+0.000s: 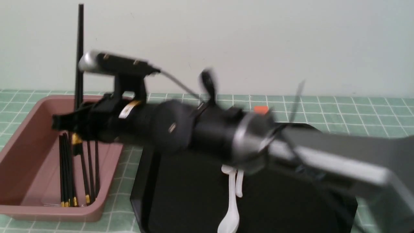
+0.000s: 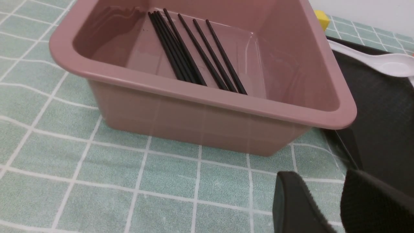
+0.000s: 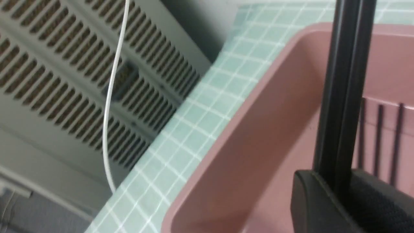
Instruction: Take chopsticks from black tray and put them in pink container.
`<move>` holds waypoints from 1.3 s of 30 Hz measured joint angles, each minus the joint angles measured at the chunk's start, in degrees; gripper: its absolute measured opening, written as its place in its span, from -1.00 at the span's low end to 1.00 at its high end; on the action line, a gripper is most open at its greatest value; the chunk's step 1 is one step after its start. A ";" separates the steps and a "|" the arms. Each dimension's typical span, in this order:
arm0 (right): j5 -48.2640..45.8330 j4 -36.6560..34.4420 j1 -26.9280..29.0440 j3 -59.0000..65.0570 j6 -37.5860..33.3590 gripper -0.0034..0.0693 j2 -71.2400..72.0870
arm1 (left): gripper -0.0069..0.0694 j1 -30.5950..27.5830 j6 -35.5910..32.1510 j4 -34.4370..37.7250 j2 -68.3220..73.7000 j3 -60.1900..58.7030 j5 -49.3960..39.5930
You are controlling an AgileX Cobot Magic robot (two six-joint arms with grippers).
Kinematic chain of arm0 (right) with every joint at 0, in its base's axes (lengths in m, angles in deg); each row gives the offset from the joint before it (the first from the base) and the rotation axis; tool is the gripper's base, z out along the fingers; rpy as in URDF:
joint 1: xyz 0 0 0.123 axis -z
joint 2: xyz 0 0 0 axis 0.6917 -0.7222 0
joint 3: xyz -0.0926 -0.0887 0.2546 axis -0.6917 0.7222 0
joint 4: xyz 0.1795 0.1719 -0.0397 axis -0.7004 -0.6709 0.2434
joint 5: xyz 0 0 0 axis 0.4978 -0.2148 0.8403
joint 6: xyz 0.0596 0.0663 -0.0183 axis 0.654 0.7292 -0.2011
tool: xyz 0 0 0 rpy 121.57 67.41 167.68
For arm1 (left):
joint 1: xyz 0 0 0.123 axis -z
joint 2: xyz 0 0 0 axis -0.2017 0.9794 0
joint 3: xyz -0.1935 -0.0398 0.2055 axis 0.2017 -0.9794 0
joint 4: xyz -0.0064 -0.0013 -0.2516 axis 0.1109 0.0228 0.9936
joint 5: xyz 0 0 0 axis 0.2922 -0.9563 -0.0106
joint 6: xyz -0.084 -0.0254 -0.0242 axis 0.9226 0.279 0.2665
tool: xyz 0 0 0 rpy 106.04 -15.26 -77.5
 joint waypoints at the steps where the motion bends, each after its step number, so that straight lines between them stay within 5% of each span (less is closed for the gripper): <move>1: 2.06 -0.17 -0.73 0.00 0.00 -0.52 -1.03 | -0.19 0.00 0.00 0.00 0.00 0.00 0.00; 9: 7.27 -0.94 -2.94 0.00 -0.05 -0.40 -6.53 | -0.19 0.00 0.00 0.00 0.00 0.00 0.00; 15: 0.99 -0.83 -1.76 -0.10 -3.74 -0.13 -6.59 | -0.19 0.00 0.00 0.00 0.00 0.00 0.00; 22: -10.91 -0.10 0.73 -0.10 -5.81 -0.13 -5.28 | -0.19 0.00 0.00 0.00 0.00 0.00 0.00; 39: -60.73 21.38 13.16 -0.10 -5.99 -0.90 26.01 | -0.19 0.00 0.01 0.00 0.00 0.00 0.00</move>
